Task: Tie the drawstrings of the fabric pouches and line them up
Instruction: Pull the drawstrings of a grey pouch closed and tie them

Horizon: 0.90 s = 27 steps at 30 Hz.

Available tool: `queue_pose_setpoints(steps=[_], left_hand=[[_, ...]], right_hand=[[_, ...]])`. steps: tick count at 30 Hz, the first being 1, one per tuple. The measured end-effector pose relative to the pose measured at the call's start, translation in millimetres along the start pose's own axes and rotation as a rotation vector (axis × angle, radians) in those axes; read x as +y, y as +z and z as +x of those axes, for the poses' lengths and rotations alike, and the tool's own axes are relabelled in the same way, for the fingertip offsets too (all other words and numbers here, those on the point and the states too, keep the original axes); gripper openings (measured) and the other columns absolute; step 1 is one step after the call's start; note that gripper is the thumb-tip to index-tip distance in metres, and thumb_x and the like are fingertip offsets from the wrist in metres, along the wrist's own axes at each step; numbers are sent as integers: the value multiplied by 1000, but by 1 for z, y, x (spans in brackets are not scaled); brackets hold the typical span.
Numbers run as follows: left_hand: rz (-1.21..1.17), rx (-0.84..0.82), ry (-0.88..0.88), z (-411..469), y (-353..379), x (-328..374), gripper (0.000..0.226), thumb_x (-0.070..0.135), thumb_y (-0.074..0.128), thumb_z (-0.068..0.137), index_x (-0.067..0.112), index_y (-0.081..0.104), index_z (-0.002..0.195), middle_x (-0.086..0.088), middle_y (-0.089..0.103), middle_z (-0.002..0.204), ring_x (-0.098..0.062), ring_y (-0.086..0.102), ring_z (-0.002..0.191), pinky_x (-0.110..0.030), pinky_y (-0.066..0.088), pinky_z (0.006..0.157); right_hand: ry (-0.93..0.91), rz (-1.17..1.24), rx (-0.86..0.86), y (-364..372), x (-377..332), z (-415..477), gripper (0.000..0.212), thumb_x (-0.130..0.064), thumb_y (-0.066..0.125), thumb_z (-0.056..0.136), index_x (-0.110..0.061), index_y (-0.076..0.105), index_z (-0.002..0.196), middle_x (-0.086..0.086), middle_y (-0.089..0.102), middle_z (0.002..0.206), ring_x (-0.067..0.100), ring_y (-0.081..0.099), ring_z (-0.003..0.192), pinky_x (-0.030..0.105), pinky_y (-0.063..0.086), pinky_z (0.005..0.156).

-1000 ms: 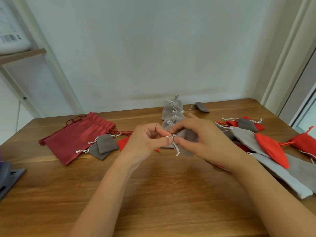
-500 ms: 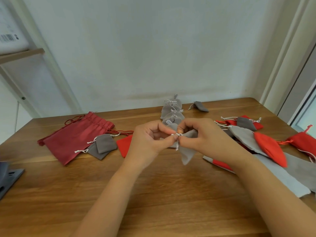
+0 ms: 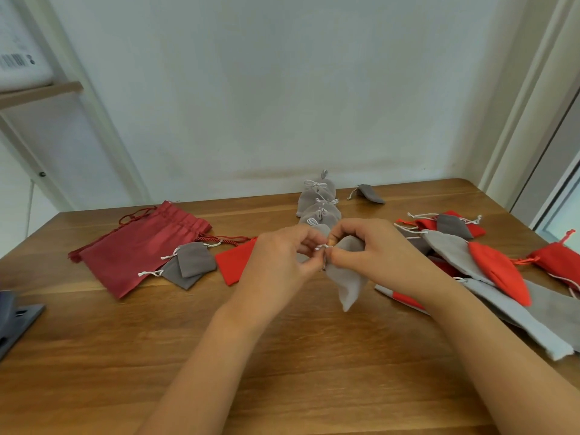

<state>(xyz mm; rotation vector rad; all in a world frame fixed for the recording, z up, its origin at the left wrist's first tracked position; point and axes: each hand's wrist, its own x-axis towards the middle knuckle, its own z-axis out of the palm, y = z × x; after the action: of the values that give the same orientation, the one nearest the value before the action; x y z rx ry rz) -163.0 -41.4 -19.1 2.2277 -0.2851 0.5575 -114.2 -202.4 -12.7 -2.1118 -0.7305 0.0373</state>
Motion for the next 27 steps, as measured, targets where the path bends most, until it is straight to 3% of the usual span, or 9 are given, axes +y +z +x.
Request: queue_pose_setpoints(steps=[3, 5, 7, 10, 13, 15, 20, 27], left_hand=[[6, 12, -4, 0, 0, -2, 12, 5, 72, 78, 16, 69, 83, 13, 62, 69, -6, 62, 68, -13, 48, 60], [-49, 21, -17, 0, -1, -3, 16, 4, 69, 80, 19, 67, 83, 8, 62, 65, -6, 59, 59, -16, 47, 57], [-142, 12, -29, -1, -1, -3, 19, 4, 68, 83, 23, 66, 85, 2, 64, 69, -12, 62, 63, -21, 52, 59], [-189, 6, 1, -2, -2, -2, 15, 7, 68, 86, 22, 66, 87, 3, 67, 75, -13, 65, 68, -21, 52, 58], [-136, 35, 86, -2, -2, -4, 9, 9, 68, 87, 17, 67, 90, 7, 70, 82, -7, 67, 74, -23, 54, 62], [-97, 70, 134, -2, -2, -7, 7, 10, 68, 87, 15, 68, 92, 7, 70, 85, -7, 67, 78, -27, 56, 66], [-20, 158, 232, -2, -2, -8, 9, 17, 69, 85, 12, 70, 92, 15, 68, 87, 3, 65, 84, -13, 51, 67], [-28, 204, 299, -1, -1, -9, 13, 19, 67, 85, 11, 73, 93, 13, 67, 97, 5, 65, 86, -12, 50, 76]], right_hand=[[12, 58, -22, 1, 0, 0, 5, -25, 69, 83, -21, 68, 79, -15, 59, 63, -4, 50, 61, 13, 38, 54], [18, 186, -34, -4, -2, -1, 18, -29, 64, 90, -15, 69, 80, -11, 60, 62, -1, 51, 60, 14, 39, 55], [17, 309, -24, -9, -3, -1, 33, -38, 56, 93, -13, 69, 76, -1, 62, 65, 7, 54, 62, 15, 40, 58], [49, 397, 20, -11, -1, 2, 35, -44, 55, 86, -15, 73, 81, 1, 69, 75, 13, 61, 69, 22, 44, 67], [85, 523, -27, -11, 4, 4, 25, -35, 61, 83, -16, 77, 91, 7, 74, 94, 22, 66, 88, 32, 48, 80], [82, 606, -85, -14, 3, 3, 21, -26, 64, 82, -15, 77, 93, 10, 74, 97, 22, 68, 92, 28, 52, 80], [45, 624, -101, -19, 2, 2, 17, -17, 70, 73, -14, 76, 90, 5, 75, 91, 15, 71, 90, 21, 54, 77], [-110, 631, 12, -17, 0, 1, 21, -6, 73, 68, -8, 54, 78, 6, 74, 79, 14, 71, 79, 20, 54, 73]])
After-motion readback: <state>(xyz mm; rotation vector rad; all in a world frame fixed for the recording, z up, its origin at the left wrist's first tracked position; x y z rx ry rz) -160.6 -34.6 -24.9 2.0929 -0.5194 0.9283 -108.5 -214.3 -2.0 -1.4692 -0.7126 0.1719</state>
